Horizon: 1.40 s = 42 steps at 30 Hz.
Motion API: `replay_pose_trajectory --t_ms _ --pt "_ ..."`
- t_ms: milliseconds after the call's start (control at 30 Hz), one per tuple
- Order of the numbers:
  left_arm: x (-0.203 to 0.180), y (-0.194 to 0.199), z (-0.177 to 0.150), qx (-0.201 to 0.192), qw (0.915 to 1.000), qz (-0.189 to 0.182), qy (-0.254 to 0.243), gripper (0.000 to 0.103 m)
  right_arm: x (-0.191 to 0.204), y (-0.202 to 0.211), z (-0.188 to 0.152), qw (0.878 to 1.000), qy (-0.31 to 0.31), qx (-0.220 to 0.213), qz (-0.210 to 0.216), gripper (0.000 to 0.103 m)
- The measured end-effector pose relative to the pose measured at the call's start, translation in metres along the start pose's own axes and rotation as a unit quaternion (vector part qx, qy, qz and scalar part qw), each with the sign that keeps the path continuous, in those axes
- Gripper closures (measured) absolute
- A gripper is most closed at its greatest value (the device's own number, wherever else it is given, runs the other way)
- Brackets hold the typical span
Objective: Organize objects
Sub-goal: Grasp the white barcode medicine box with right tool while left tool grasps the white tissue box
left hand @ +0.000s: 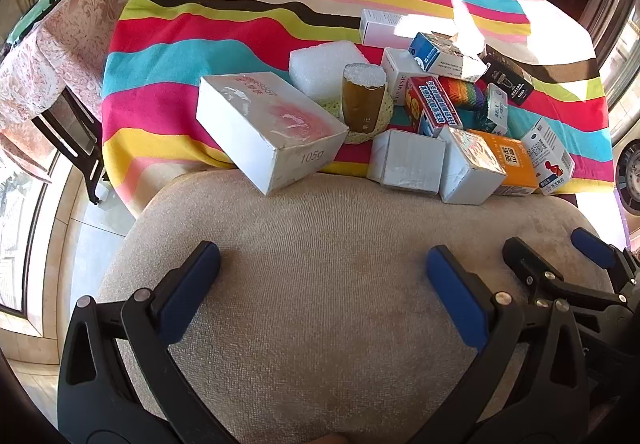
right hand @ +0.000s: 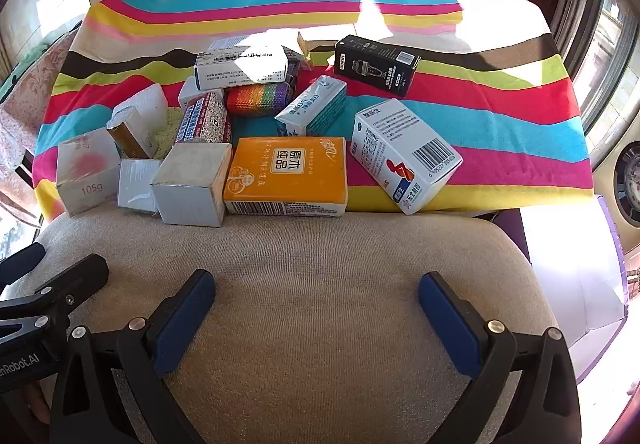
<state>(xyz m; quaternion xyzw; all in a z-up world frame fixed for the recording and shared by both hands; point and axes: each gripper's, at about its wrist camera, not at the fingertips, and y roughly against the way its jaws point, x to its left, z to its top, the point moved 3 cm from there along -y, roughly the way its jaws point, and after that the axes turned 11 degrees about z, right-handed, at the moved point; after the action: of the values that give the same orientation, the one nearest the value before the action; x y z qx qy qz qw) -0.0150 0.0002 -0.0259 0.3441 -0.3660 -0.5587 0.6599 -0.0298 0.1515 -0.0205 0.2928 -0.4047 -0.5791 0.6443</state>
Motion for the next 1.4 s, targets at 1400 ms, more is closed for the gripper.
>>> replay_pose_trajectory --t_ms 1400 --pt "0.059 0.019 0.031 -0.064 0.9937 -0.005 0.092 0.000 -0.067 0.019 0.057 0.996 0.038 -0.076 0.029 0.001"
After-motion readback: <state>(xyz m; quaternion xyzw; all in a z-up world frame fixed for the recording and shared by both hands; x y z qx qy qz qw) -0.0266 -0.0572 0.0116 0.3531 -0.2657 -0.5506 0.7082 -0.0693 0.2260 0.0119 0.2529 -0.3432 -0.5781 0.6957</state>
